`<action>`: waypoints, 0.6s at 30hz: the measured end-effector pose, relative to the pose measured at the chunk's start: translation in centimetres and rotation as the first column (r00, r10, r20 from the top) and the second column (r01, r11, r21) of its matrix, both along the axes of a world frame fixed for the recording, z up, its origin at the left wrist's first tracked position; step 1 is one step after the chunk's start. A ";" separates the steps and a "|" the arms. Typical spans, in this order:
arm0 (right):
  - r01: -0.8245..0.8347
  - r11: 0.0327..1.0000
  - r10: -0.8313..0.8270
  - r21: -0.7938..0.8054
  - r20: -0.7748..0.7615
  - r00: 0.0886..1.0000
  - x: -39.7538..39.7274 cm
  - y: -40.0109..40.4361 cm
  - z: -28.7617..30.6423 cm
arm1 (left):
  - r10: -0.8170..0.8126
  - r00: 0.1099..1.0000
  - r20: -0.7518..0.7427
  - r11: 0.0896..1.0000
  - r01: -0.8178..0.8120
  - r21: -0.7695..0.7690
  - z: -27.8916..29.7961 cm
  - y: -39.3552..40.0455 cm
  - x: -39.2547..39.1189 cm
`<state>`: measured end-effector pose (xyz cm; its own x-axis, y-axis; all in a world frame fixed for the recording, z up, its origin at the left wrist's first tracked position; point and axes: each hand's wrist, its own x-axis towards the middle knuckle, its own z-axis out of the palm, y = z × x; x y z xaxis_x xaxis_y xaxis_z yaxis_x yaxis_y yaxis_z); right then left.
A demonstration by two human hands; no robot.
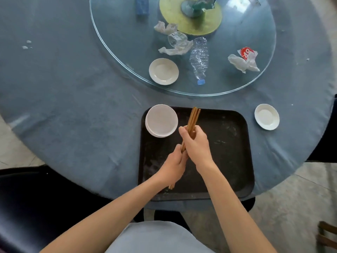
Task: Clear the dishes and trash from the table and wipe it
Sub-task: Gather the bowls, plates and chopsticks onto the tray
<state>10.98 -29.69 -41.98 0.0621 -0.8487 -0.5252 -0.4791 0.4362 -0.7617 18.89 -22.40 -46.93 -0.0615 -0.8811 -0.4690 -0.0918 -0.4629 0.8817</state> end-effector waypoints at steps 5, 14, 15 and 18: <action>0.005 0.982 0.004 0.188 -0.052 0.999 -3.3 2.0 -4.7 | 0.118 0.988 0.103 0.956 -0.141 0.256 -3.0 -1.6 -2.3; -0.082 0.980 0.094 0.179 -0.058 0.994 -5.2 2.1 -8.4 | -0.041 0.889 0.456 0.960 -0.091 0.264 -4.6 -0.8 -4.4; -0.092 0.981 0.104 0.170 -0.066 0.992 -5.4 2.0 -8.5 | -0.034 0.885 0.464 0.959 -0.102 0.266 -4.7 -0.6 -4.7; -0.130 0.980 0.144 0.151 -0.086 0.986 -6.0 1.8 -8.9 | 0.027 0.853 0.521 0.959 -0.169 0.227 -4.9 0.0 -5.1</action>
